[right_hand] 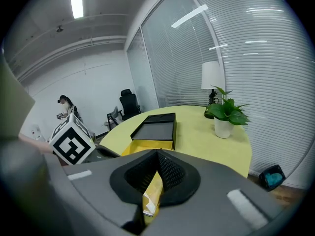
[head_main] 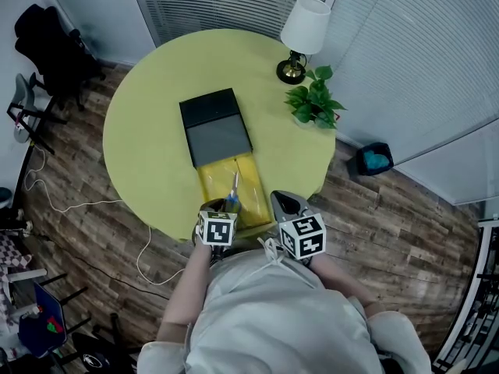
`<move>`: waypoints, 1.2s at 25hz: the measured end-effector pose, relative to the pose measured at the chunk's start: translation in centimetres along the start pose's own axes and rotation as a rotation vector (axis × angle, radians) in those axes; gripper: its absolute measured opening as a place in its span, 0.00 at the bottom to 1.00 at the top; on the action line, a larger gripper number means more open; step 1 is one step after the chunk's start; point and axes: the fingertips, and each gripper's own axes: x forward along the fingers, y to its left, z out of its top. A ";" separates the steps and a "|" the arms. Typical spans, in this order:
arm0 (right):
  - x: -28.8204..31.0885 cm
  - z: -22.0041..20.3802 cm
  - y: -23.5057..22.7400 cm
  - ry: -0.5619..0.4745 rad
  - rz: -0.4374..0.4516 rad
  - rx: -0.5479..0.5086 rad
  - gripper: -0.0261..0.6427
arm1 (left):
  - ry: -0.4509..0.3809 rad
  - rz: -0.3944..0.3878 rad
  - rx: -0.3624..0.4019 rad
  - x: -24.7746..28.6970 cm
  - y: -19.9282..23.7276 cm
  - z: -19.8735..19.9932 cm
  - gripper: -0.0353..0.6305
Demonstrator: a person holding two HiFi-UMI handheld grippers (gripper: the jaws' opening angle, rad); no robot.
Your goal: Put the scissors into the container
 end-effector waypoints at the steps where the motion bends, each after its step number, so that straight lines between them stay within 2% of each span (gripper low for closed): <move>1: 0.0 -0.1 0.2 0.001 0.005 -0.002 0.04 | -0.038 0.017 -0.001 -0.8 0.3 0.7 0.06; 7: -0.1 0.0 1.6 -0.011 0.031 -0.022 0.04 | -0.241 0.057 0.000 -5.8 0.9 4.7 0.06; 11: -0.5 0.4 2.2 -0.033 0.032 -0.035 0.04 | -0.456 0.072 -0.012 -9.8 1.1 7.5 0.06; 14: -0.7 0.9 2.9 -0.057 0.042 -0.053 0.04 | -0.565 0.095 0.038 -12.2 0.9 8.7 0.06; 16: -0.9 1.3 3.4 -0.077 0.054 -0.066 0.04 | -0.632 0.068 0.039 -13.4 0.4 9.1 0.06; 19: -1.3 1.8 4.2 -0.108 0.073 -0.080 0.04 | -0.735 -0.005 -0.054 -15.2 0.2 9.4 0.06; 21: -1.4 2.1 4.8 -0.127 0.090 -0.086 0.04 | -0.767 -0.001 -0.088 -16.0 0.8 9.3 0.06; 25: -1.1 1.9 5.7 -0.119 0.112 -0.101 0.04 | -0.744 0.093 -0.049 -16.3 2.2 8.5 0.06; 30: -0.9 2.3 6.6 -0.123 0.126 -0.123 0.04 | -0.735 0.091 -0.046 -16.5 2.4 8.2 0.06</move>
